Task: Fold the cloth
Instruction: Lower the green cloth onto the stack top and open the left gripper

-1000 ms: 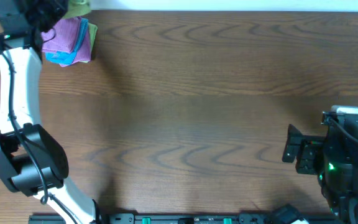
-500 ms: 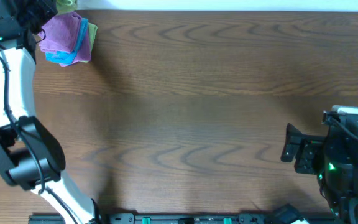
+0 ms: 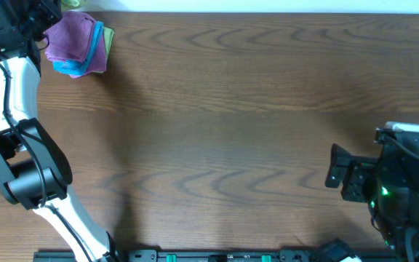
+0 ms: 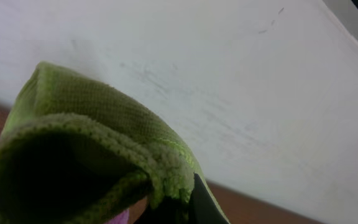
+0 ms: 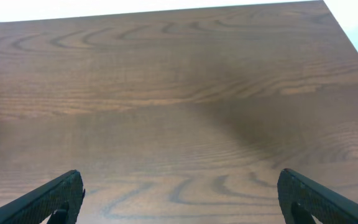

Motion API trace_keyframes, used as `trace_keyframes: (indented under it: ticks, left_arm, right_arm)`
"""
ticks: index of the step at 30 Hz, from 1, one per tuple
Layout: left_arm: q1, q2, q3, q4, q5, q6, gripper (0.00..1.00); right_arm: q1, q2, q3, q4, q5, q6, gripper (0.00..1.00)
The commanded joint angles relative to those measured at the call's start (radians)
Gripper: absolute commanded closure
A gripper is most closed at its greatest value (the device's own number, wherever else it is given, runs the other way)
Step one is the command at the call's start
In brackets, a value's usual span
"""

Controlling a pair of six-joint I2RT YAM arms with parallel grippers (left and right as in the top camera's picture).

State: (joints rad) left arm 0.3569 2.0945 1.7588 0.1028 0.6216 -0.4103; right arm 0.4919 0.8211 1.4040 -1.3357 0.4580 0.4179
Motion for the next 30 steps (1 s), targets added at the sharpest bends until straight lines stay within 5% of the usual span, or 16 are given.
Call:
trace_keyframes:
  ticks: [1,19,30]
  left_arm:
    - [0.005,0.028,0.011,0.01,0.023,0.043,0.95]
    - [0.021,0.097,0.011,0.051,0.076,0.112,0.95]
    - [0.065,0.097,0.011,-0.23,0.041,0.187,0.94]
  right_arm:
    - [-0.01,0.024,-0.005,0.0,-0.014,0.023,0.01]
    - [-0.01,0.089,-0.005,0.005,-0.043,0.031,0.01]
    - [-0.01,0.089,-0.005,0.04,-0.043,0.03,0.01]
